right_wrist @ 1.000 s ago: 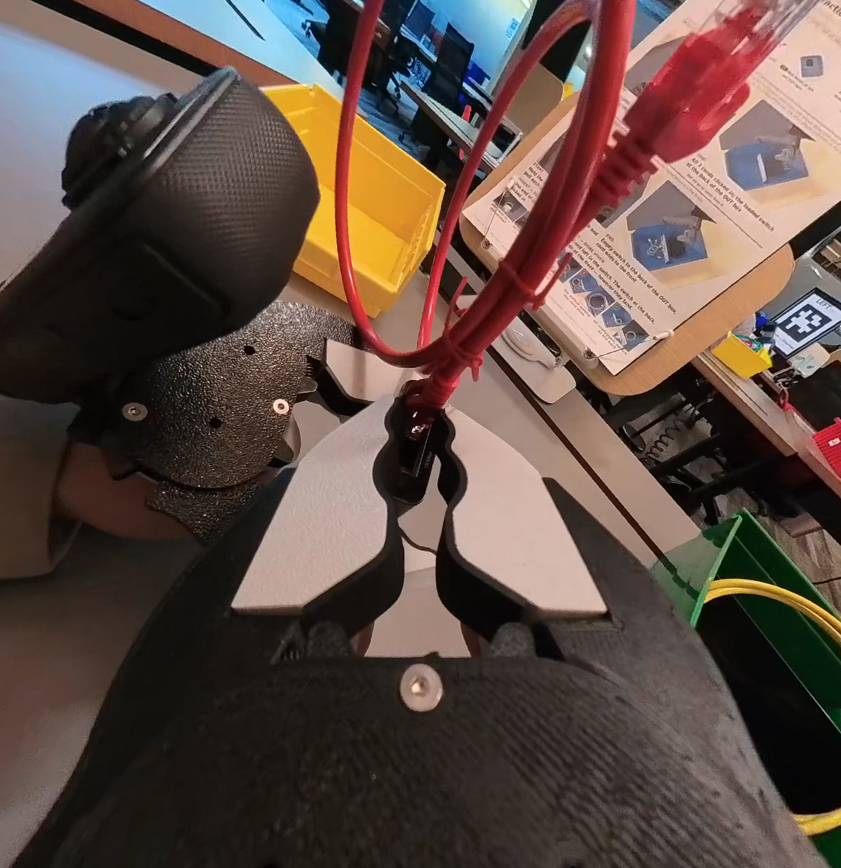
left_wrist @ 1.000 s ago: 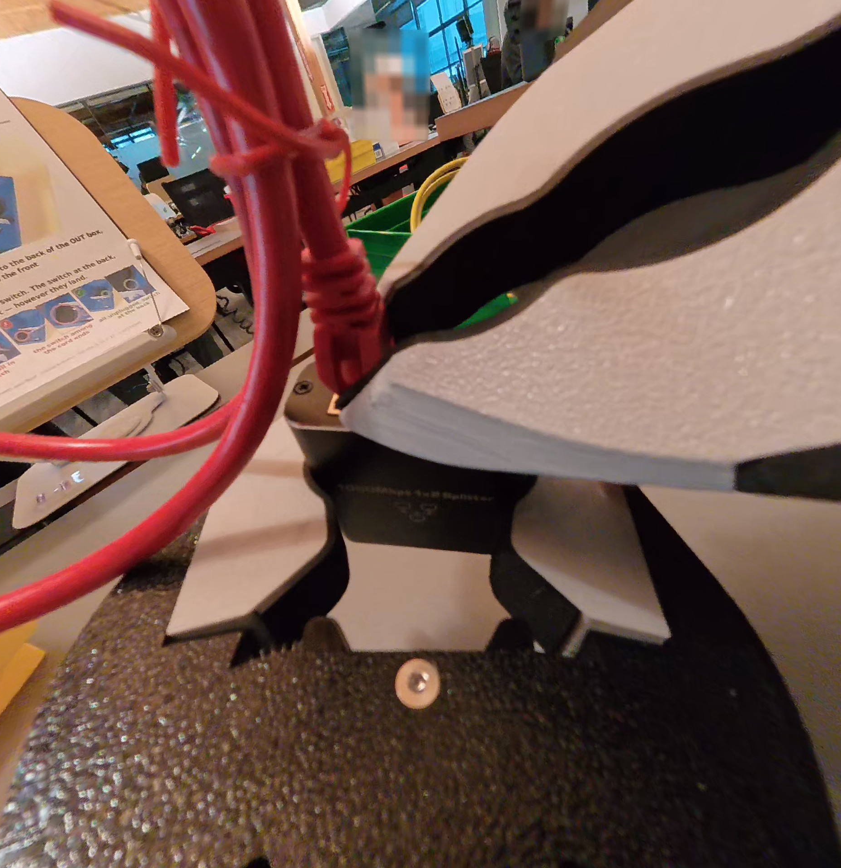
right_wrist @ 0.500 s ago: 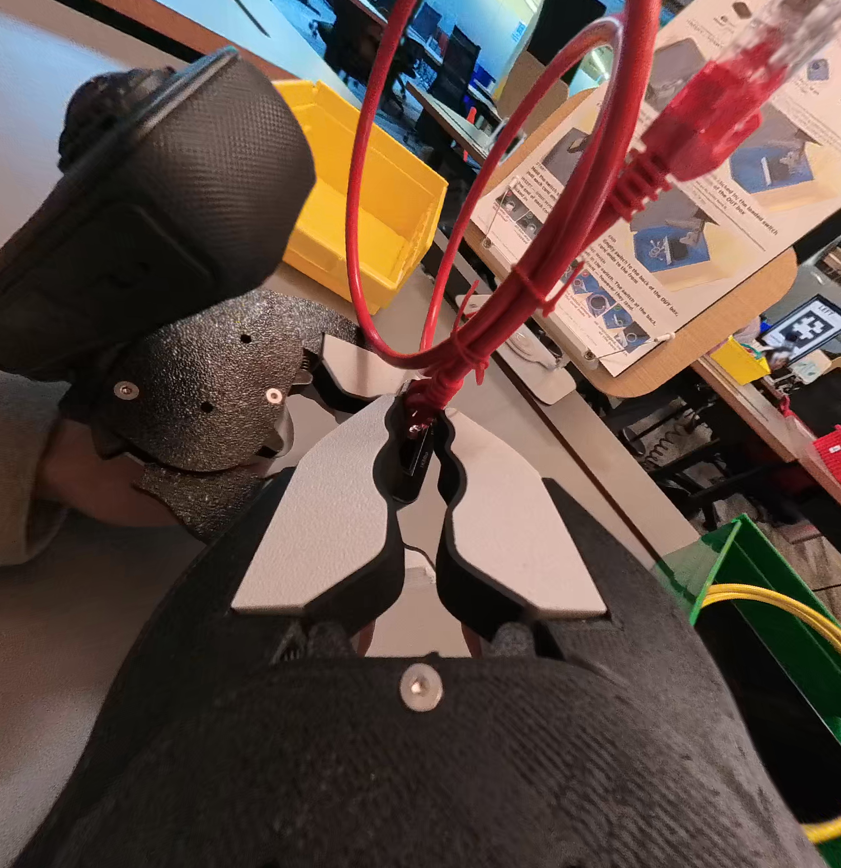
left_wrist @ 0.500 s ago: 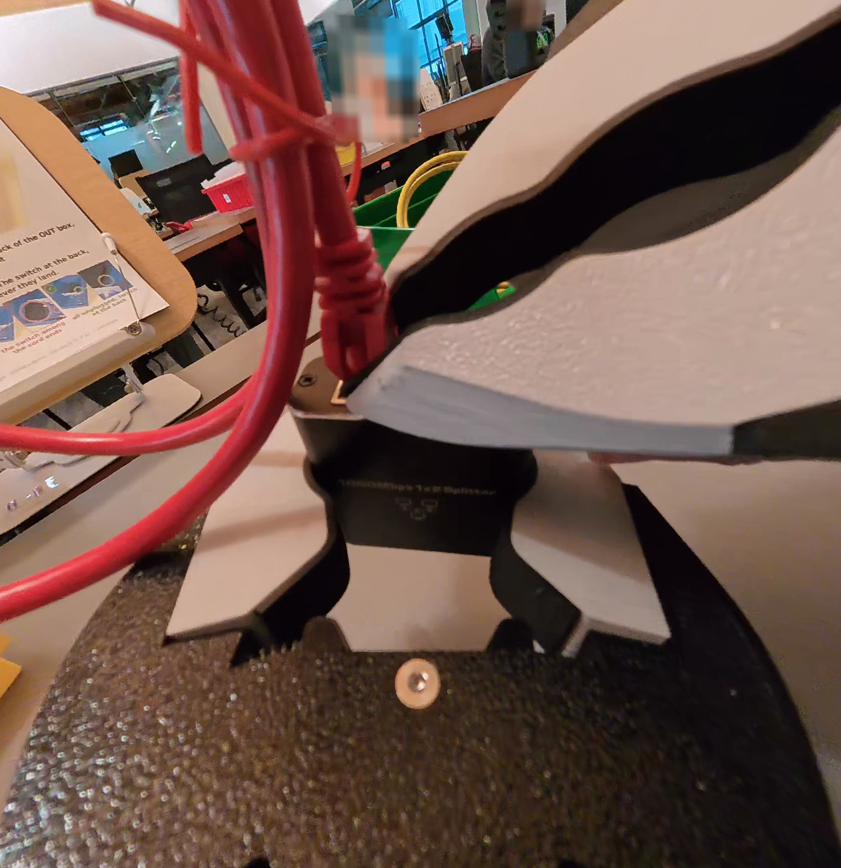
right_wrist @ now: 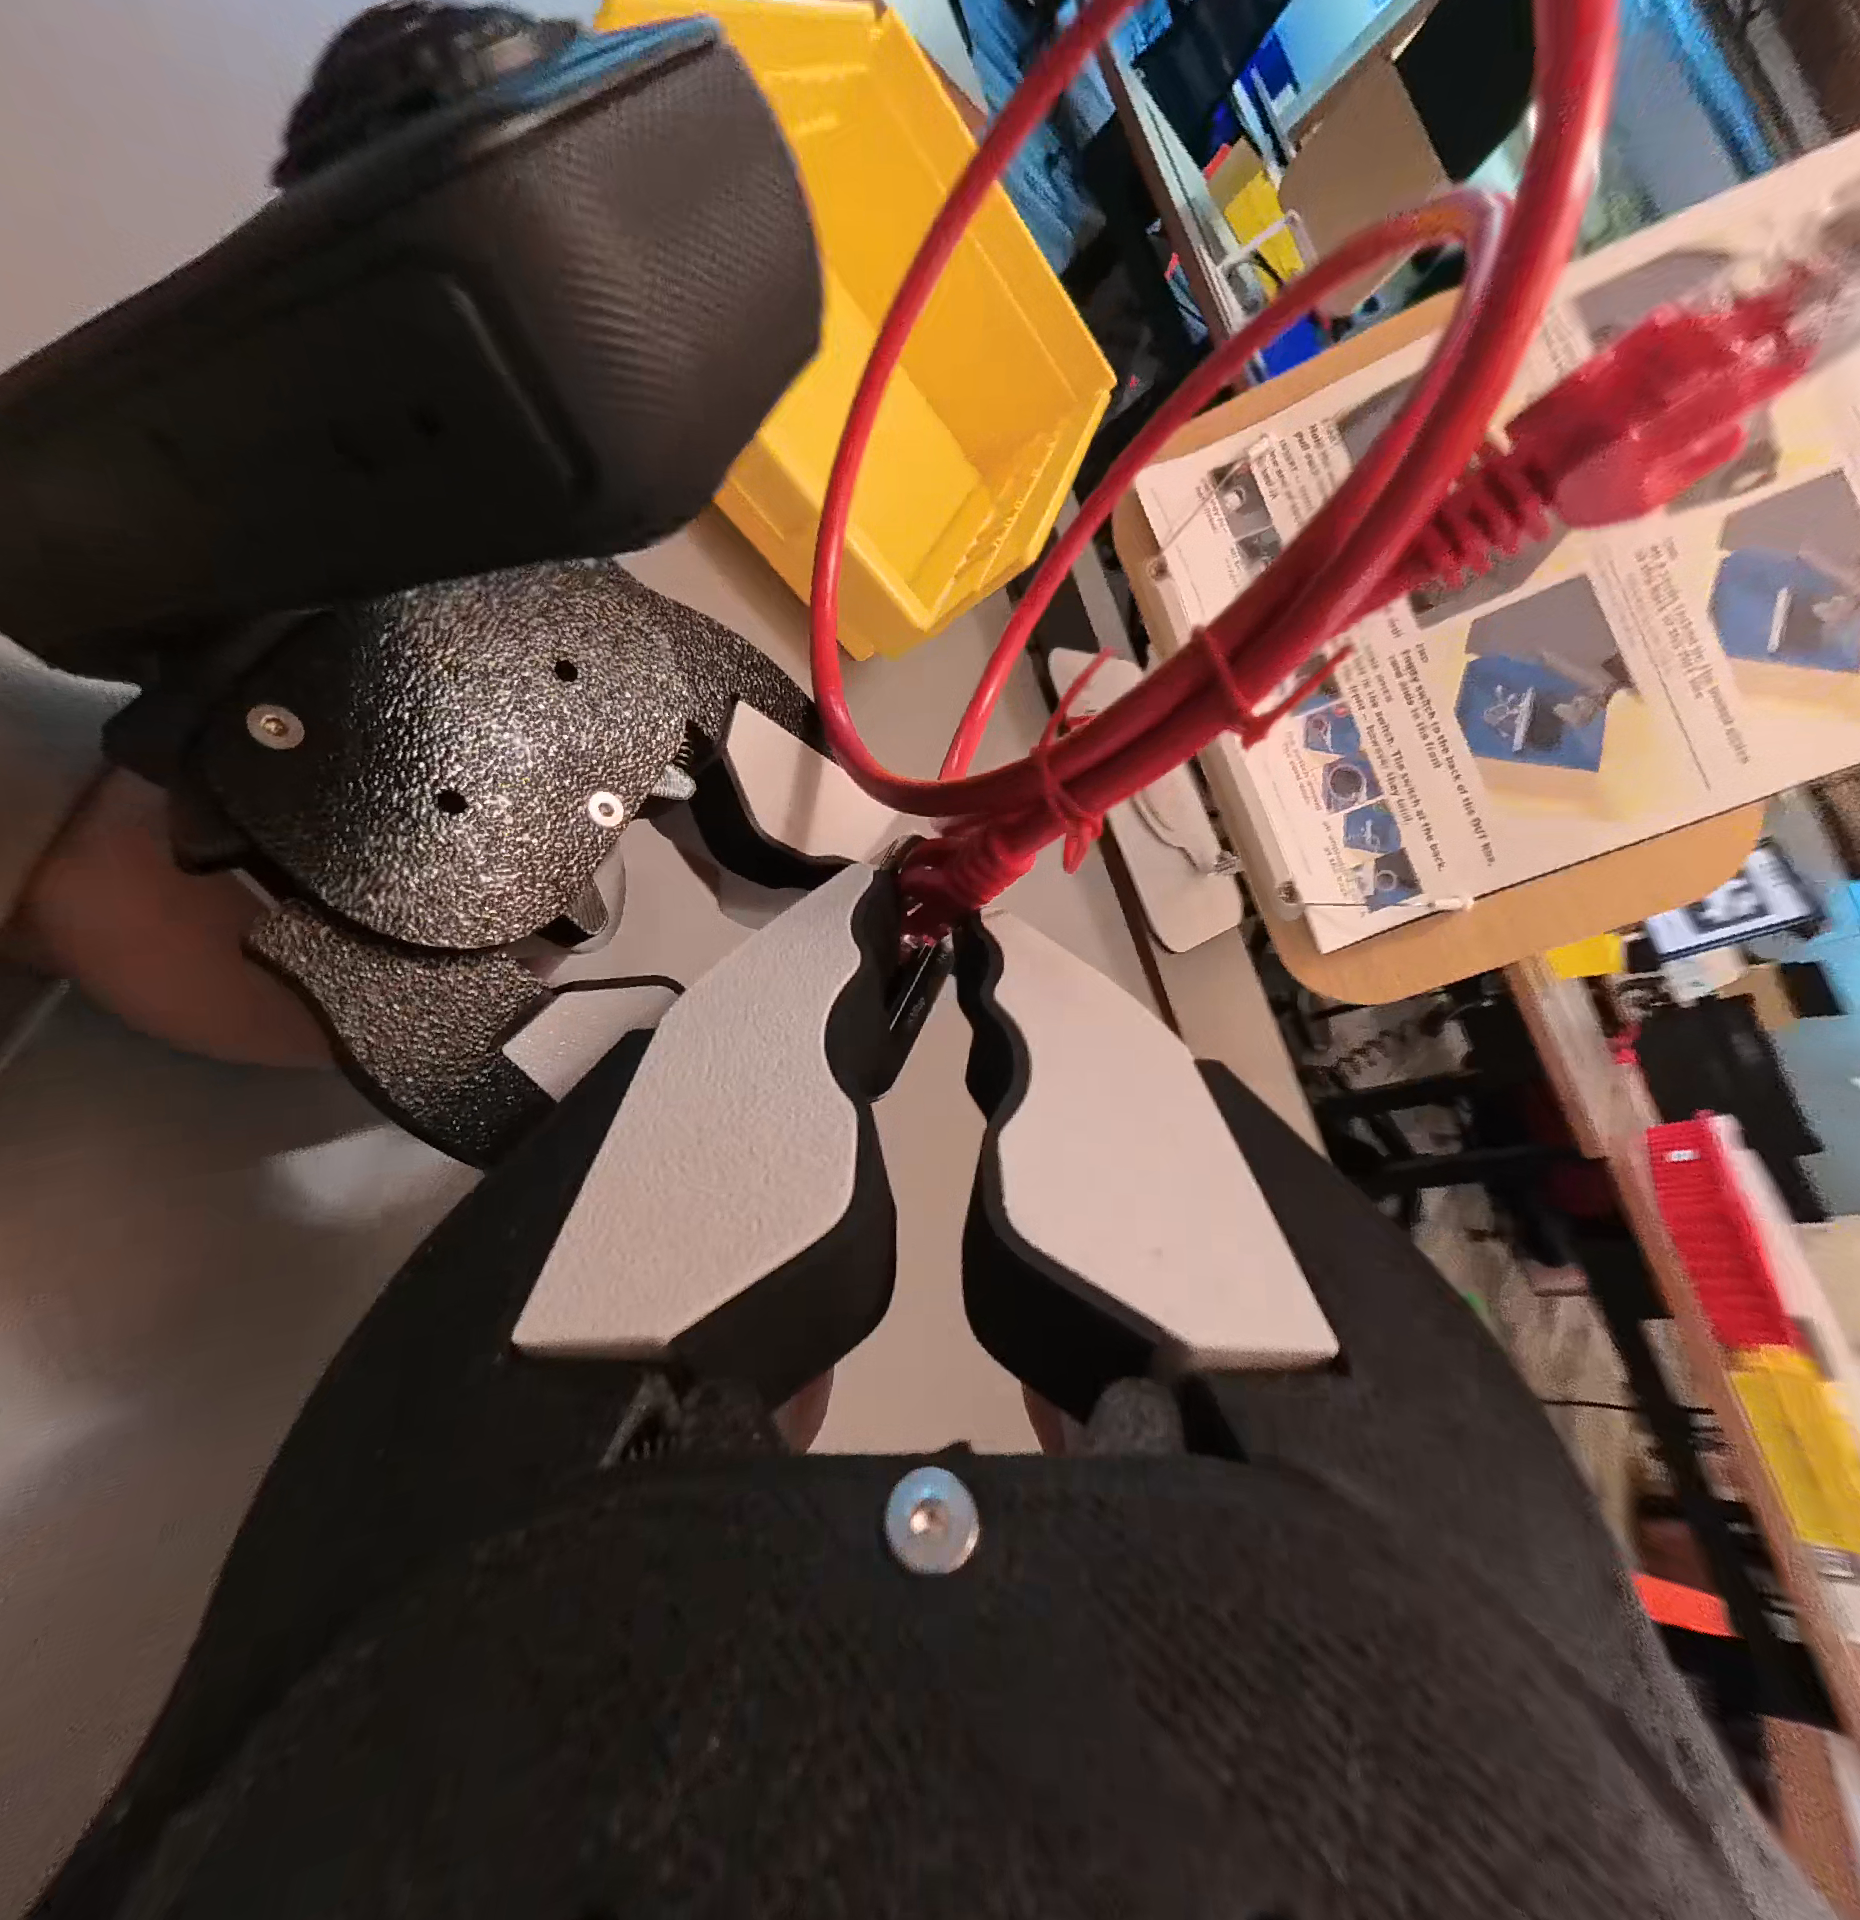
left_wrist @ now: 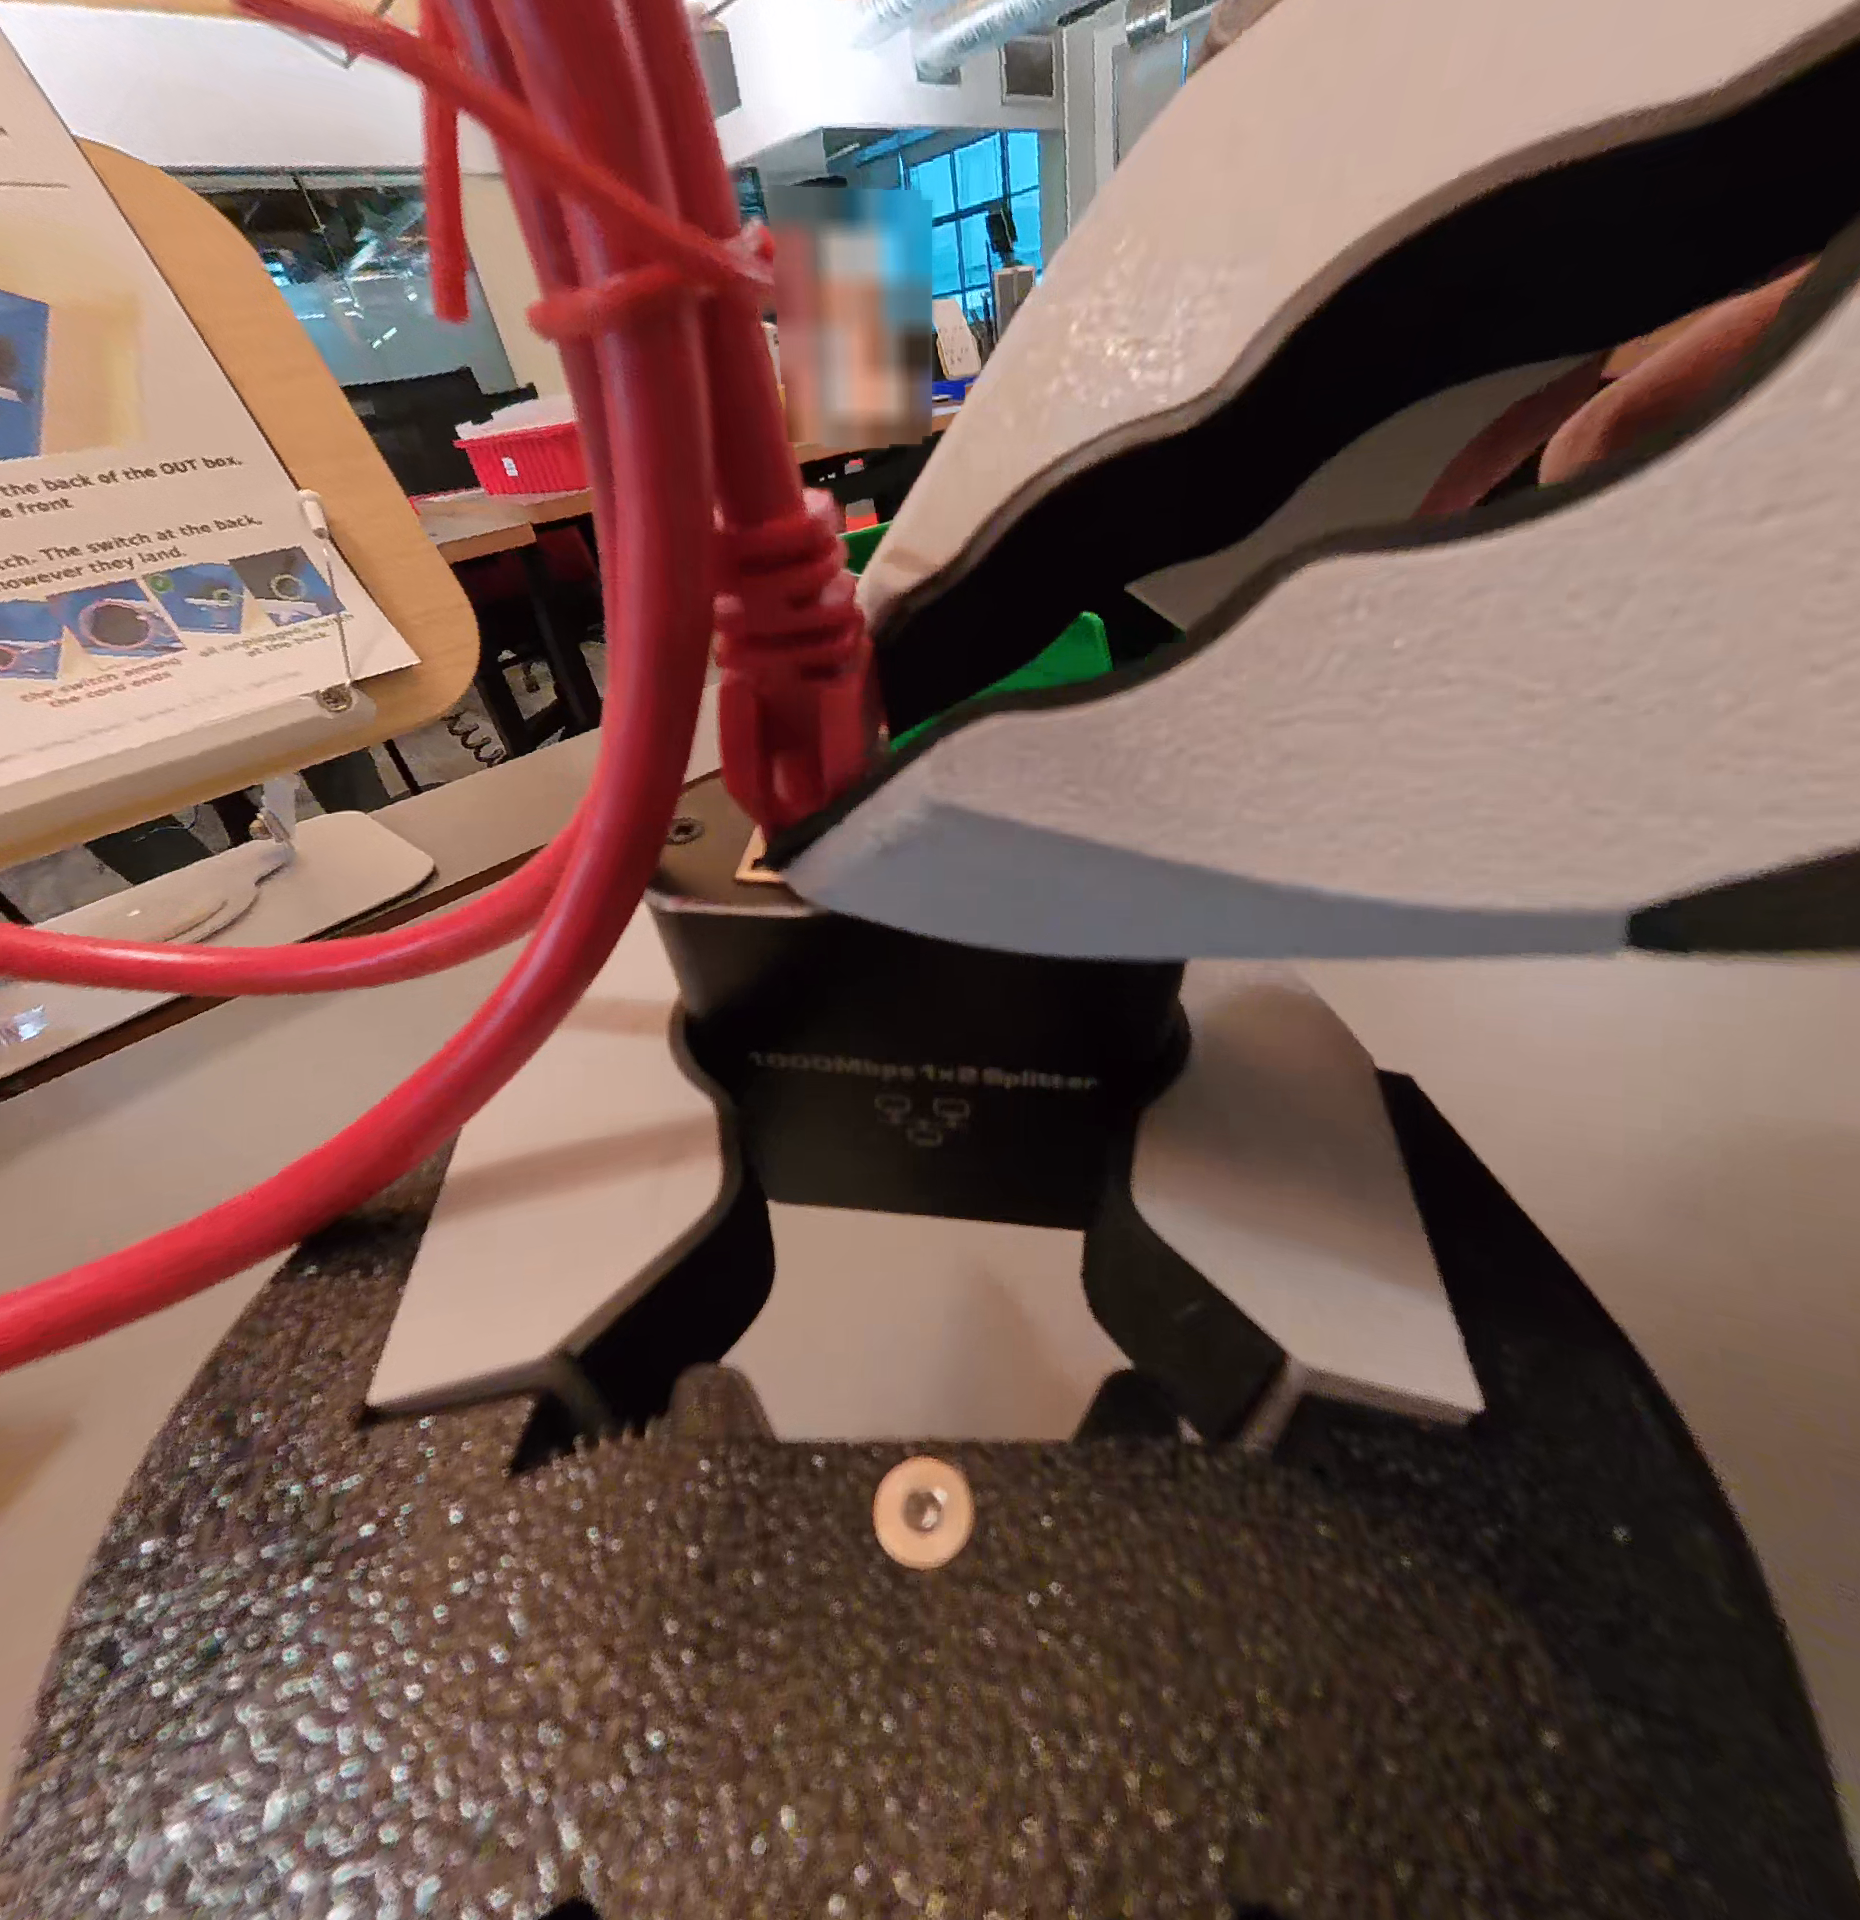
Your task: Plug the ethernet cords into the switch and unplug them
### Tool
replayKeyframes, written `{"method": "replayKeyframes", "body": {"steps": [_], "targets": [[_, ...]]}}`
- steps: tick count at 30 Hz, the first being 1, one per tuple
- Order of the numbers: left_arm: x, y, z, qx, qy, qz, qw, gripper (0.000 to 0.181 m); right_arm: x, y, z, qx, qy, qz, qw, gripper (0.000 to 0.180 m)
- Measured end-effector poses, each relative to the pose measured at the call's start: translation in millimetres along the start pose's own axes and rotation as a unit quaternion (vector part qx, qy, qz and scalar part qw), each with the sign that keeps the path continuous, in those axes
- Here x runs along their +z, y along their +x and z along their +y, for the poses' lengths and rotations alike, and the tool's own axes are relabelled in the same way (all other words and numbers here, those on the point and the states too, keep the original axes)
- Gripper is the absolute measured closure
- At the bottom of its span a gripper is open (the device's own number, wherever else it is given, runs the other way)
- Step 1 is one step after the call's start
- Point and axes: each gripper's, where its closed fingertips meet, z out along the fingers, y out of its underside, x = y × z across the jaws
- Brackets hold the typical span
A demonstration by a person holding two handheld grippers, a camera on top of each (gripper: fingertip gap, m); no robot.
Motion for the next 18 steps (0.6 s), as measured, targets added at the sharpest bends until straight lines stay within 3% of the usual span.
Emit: {"method": "replayKeyframes", "body": {"steps": [3, 9, 18], "targets": [[-1.4, -1.0, -0.2, 0.0, 0.003, 0.001, 1.0, 0.106, 0.7, 1.6, 0.5, 0.045, 0.015, -0.016, 0.999, 0.167], [0.4, 1.7, 3.5, -0.017, -0.007, 0.015, 1.0, 0.105, 2.9, -0.6, 2.9, -0.009, -0.012, -0.018, 1.0, 0.168], [-0.9, -2.1, 5.5, -0.02, -0.017, 0.012, 1.0, 0.105, 5.8, 0.6, 2.6, 0.032, 0.001, -0.03, 0.999, 0.168]]}}
